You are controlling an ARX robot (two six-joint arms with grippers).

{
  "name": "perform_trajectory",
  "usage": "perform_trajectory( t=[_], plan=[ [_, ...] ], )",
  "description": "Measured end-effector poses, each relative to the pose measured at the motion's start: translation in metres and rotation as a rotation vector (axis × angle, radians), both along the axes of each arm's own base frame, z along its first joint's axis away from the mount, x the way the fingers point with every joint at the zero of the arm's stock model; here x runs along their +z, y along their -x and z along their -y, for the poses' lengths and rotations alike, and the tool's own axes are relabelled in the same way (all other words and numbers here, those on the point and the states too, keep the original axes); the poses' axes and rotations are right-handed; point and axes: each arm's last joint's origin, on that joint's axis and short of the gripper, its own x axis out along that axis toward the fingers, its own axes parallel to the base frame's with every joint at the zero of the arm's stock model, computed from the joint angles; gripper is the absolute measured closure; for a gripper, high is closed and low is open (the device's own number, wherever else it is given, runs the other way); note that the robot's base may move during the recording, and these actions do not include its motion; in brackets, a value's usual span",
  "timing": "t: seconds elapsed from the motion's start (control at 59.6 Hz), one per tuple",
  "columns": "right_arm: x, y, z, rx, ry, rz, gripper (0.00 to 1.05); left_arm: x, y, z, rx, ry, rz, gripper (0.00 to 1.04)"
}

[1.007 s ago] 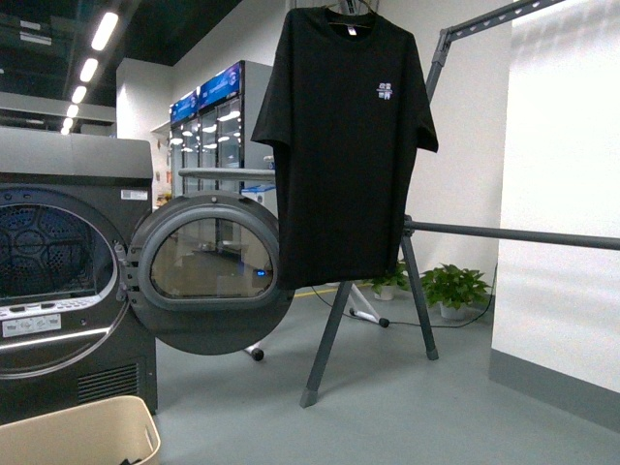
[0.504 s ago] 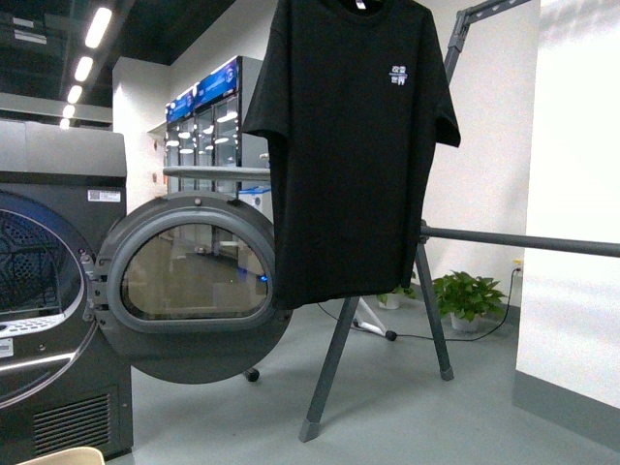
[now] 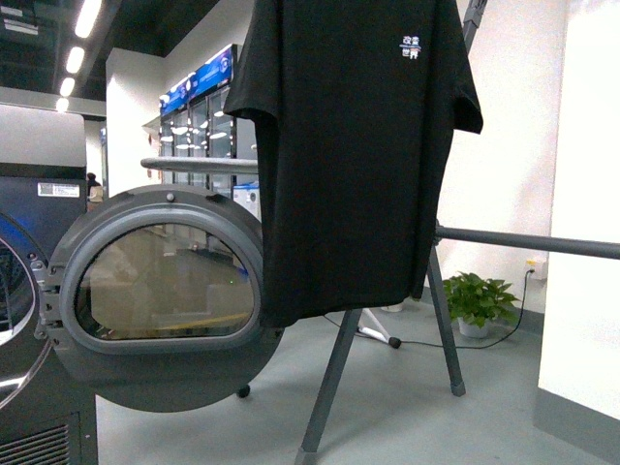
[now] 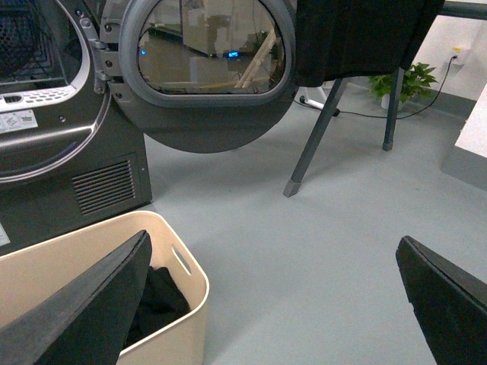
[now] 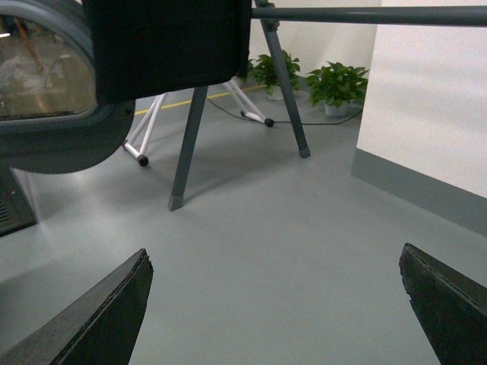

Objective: Move hamper under clothes hanger

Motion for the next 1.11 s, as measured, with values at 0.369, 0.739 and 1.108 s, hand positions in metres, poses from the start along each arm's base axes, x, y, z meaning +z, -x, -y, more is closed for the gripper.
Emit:
perform_trajectory(
  t=[0.369, 0.739, 1.108],
  plan=[
    [0.0, 0.0, 0.0, 0.0, 0.0, 0.0, 0.08, 0.0, 0.0, 0.0, 0.0, 0.0, 0.0, 0.07],
    [0.0, 0.0, 0.0, 0.0, 0.0, 0.0, 0.08, 0.0, 0.0, 0.0, 0.0, 0.0, 0.0, 0.07],
    [0.0, 0.0, 0.0, 0.001, 0.0, 0.0, 0.08, 0.0001, 0.0001, 0.0, 0.0, 0.0, 0.001, 0.07]
  ],
)
